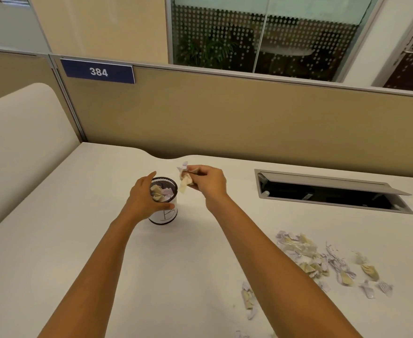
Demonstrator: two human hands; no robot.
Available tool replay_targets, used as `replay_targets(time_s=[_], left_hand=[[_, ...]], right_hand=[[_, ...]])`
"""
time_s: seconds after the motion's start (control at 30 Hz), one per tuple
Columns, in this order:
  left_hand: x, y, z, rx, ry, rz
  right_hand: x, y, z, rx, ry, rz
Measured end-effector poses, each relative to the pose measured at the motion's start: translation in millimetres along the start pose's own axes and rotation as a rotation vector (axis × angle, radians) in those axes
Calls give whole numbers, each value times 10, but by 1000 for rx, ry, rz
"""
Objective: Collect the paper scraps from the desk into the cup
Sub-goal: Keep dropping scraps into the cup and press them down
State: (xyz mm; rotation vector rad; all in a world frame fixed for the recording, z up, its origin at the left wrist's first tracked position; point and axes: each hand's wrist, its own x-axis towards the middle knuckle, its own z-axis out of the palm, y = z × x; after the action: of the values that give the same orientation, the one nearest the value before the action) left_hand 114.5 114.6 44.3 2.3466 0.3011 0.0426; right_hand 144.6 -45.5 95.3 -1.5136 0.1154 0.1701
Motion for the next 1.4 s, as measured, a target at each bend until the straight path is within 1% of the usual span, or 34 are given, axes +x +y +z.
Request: replay_targets(time_s=[0.17,0.33,0.5,0.6,0.7,0.77,0.8,0.9,1.03,1.13,1.23,1.3,1.4], left_hand=[[32,-37,30,-113,23,25],[7,-48,56,-215,73,38],[6,-69,70,-240,80,45],[19,-65,73,-247,80,39],[19,-66,74,-220,81,26],[17,-76,73,-223,79,28],[17,-83,73,-231,78,27],[16,-93,70,-241,86,8],[-8,-124,82,-252,123,37],[-20,-152,105,-321,148,48],[-16,-175,124,-395,171,33],[-12,-207,142,-399,184,41],[-6,-245,170,-427,197,36]], right_hand=[[142,67,467,-519,36,-291],[166,307,712,-836,-63,-326],[185,344,716,-1040,-221,-335],[170,245,678,-1074,-271,-330],[136,132,625,-1070,-241,-343],[90,101,623,-1143,-265,-342],[63,100,636,-1201,-310,-326],[8,141,687,-1334,-452,-242],[18,202,720,-1295,-534,-81],[70,246,789,-1307,-611,38],[127,250,830,-1319,-648,111],[148,266,842,-1300,-668,139],[156,305,847,-1302,-640,129]])
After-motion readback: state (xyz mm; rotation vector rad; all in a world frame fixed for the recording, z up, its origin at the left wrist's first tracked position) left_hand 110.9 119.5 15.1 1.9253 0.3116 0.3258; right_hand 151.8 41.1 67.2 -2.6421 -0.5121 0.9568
